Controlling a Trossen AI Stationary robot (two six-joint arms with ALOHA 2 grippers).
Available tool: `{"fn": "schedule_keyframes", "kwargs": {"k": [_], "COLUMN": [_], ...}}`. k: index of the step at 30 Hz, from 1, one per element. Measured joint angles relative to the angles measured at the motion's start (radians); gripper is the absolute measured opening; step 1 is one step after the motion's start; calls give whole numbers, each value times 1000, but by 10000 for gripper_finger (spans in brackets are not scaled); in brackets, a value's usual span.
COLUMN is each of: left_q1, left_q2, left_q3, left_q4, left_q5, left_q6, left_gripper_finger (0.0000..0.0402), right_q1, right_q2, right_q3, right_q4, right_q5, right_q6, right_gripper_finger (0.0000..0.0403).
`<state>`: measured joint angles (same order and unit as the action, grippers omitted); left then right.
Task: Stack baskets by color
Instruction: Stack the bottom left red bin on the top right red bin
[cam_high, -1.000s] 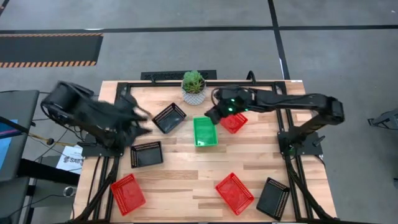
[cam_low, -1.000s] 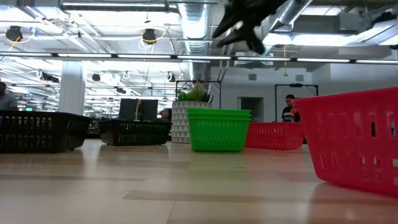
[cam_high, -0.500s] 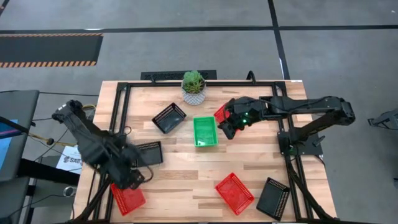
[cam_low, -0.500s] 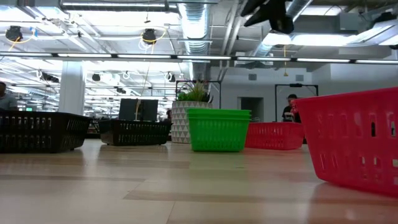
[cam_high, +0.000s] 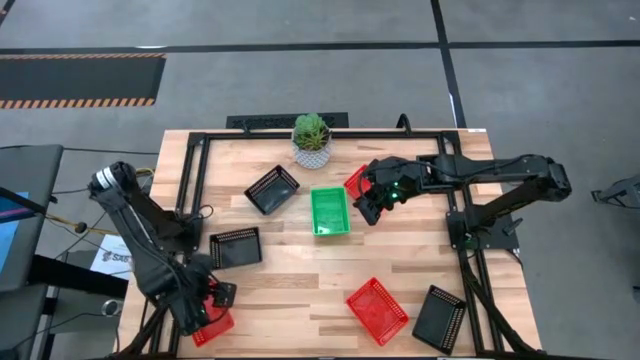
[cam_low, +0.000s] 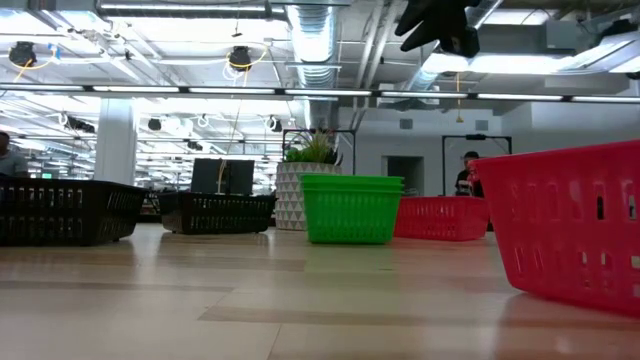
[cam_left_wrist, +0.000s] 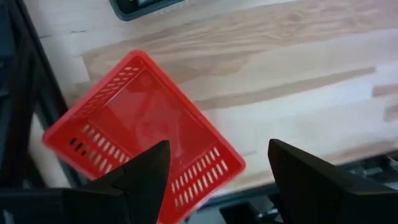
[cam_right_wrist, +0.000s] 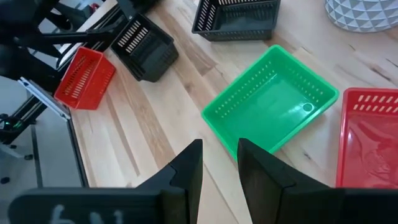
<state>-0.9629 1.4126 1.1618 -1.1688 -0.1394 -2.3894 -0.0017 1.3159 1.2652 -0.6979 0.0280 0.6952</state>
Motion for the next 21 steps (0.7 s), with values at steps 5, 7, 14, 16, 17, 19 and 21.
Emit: {"fn": "schedule_keyframes", "kwargs": {"k": [5, 7, 14, 16, 17, 19, 21], "left_q1": [18, 19, 20, 22, 27, 33, 35], "left_q2": [86, 118, 212, 235, 245, 266, 283], "left_q3": [-21, -21, -21, -21, -21, -21, -21], "left_q4": [47, 51, 92, 115, 124, 140, 153], "left_q5": [-3, 6, 75, 73, 72, 74, 71], "left_q6": [4, 7, 5, 5, 5, 6, 12], "left_gripper_finger": [258, 258, 258, 258, 257, 251, 237], "right_q1": [0, 0, 3, 3, 3, 3, 3], "right_q2": [0, 0, 0, 0, 0, 0, 0], "right_q3": [0, 0, 0, 0, 0, 0, 0], "right_q4": [-9, -9, -16, -16, -16, -16, -16], "right_q5": [0, 0, 0, 0, 0, 0, 0], "right_q6": [0, 0, 0, 0, 0, 0, 0], "right_gripper_finger": [123, 123, 123, 123, 123, 123, 123]}}
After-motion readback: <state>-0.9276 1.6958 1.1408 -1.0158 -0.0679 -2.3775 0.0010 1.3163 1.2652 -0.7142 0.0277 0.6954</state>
